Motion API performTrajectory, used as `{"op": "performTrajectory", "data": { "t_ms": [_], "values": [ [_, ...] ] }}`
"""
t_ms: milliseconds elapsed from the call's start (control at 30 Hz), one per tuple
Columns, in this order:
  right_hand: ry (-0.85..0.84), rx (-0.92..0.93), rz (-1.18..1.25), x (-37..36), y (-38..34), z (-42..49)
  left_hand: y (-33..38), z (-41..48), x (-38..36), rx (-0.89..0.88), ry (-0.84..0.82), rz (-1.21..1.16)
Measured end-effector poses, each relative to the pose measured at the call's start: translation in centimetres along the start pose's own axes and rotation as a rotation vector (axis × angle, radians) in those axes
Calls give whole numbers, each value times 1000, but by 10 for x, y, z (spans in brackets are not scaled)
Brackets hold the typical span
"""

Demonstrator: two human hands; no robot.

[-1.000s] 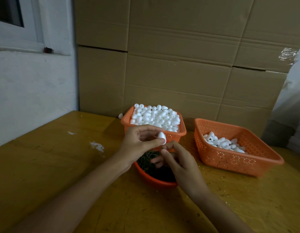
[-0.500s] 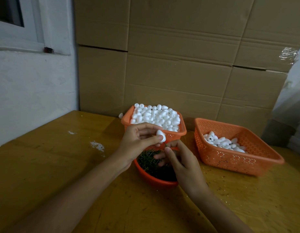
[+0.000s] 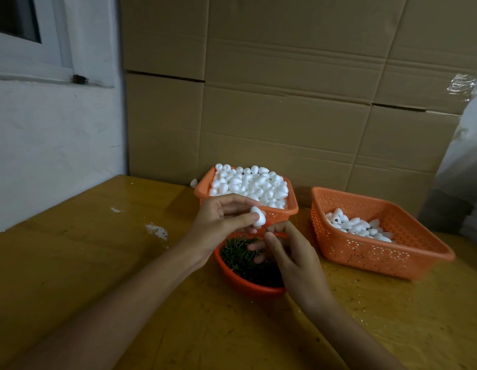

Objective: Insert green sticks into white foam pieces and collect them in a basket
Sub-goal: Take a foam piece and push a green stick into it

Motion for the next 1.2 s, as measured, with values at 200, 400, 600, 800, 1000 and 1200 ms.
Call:
{"op": "performTrajectory", "data": {
  "t_ms": [200,400,600,800,1000,1200],
  "values": [
    [-8,-10,-24,0,1,0,-1,1,2,8,7,-30],
    [-14,-10,-37,0,-2,-1,-1,0,0,9,-14,-26],
    [-37,-12,-77,-2,-2,-1,0,0,0,11,-16,-36],
    [-32,-9,-53,-1,-5,-1,-1,-1,0,14,-5,-25],
    [-32,-7,-88,-1,-7,-3,5,-5,-7,9,-24,40],
    [-50,-13,-152,-3,-6,-3,6,-7,-7,3,-15,103]
  ]
}}
Point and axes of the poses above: each hand's wrist, its own z-axis towards the middle knuckle, its own x-axis out of the back of the hand, y = z × x, the point moved 6 cm from there along z, towards the middle knuckle, and after that the axes turned 9 degrees about x, right-handed, at the moved point
